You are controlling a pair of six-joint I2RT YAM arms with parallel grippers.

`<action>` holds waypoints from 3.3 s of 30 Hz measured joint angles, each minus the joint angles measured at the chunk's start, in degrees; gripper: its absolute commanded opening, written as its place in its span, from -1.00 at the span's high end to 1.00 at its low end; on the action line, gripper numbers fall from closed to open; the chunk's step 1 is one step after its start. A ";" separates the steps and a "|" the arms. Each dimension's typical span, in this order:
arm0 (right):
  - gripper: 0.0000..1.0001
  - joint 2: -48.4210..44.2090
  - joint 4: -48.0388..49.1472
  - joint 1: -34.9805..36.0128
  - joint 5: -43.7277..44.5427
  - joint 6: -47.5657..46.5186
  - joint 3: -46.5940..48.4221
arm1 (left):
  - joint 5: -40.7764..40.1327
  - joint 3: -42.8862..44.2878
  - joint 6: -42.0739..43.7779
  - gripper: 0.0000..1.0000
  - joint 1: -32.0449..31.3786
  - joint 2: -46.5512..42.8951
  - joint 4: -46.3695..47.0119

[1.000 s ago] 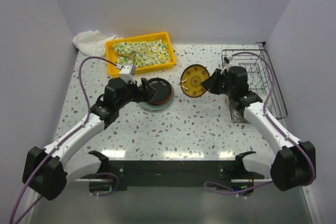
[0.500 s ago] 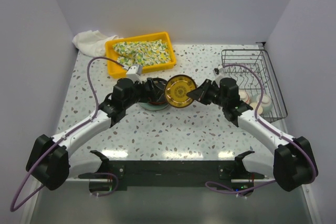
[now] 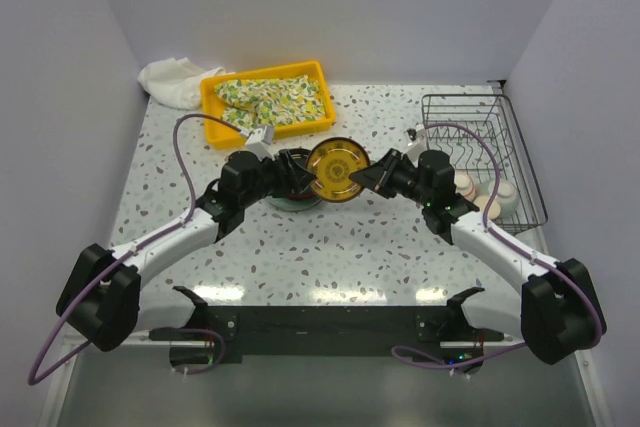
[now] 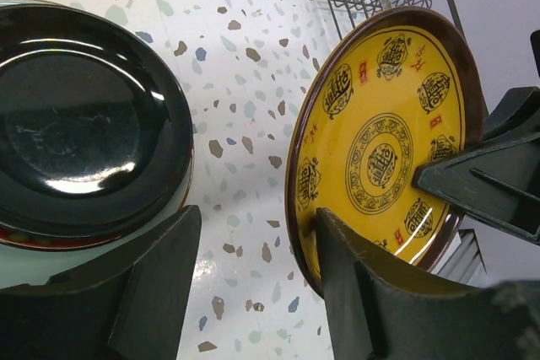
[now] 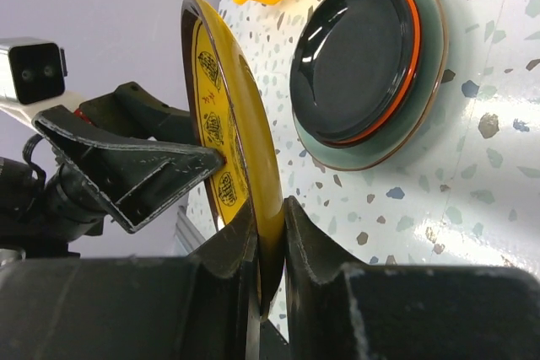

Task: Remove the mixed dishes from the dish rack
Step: Place the plate at the center of the board.

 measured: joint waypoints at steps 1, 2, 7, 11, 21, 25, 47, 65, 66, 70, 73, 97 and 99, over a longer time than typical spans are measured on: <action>1.00 0.00 0.00 0.02 0.02 0.02 0.00 | 0.35 -0.13 -0.33 -0.09 -0.04 0.28 0.59; 1.00 0.02 0.04 0.04 0.02 0.09 -0.09 | 0.63 -0.31 -0.87 -0.07 -0.09 0.44 1.09; 1.00 0.11 0.13 0.13 0.04 0.15 -0.31 | 2.38 -0.70 -2.71 0.30 -0.20 1.36 3.50; 1.00 0.79 0.44 0.26 0.00 0.22 -0.33 | 3.76 -1.16 -4.22 0.58 -0.20 1.75 5.42; 0.12 1.09 0.66 0.39 0.57 -0.46 -0.61 | 4.13 -2.60 -10.21 1.00 0.24 1.68 8.55; -0.28 -0.04 -2.10 0.81 1.42 -2.86 -0.61 | 3.76 -2.69 -8.17 1.00 0.17 1.25 7.19; -0.89 -9.22 -21.03 0.87 15.45 -17.49 1.44 | 1.77 2.95 -1.20 1.00 14.16 7.76 -5.44; -0.89 -9.49 -26.14 0.87 17.73 -21.00 2.51 | 2.60 8.39 0.57 0.10 15.21 16.55 -8.15; -0.89 -9.49 -26.23 0.87 17.75 -21.11 2.69 | 2.69 8.44 0.66 0.07 15.21 16.55 -8.17; -0.89 -9.46 -26.27 0.87 17.94 -21.62 3.39 | 2.71 8.46 1.44 -0.14 15.23 16.55 -8.85; -0.89 -9.44 -26.29 0.87 18.29 -21.75 3.85 | 2.73 8.68 2.08 -0.23 15.21 16.55 -10.10; -0.97 -6.67 -37.24 0.83 31.04 -33.81 15.76 | 0.50 11.47 14.10 -0.79 13.88 7.48 -21.51; -0.97 -5.42 -39.21 0.61 33.07 -35.87 17.88 | -0.79 11.43 16.06 -0.81 13.60 3.93 -23.58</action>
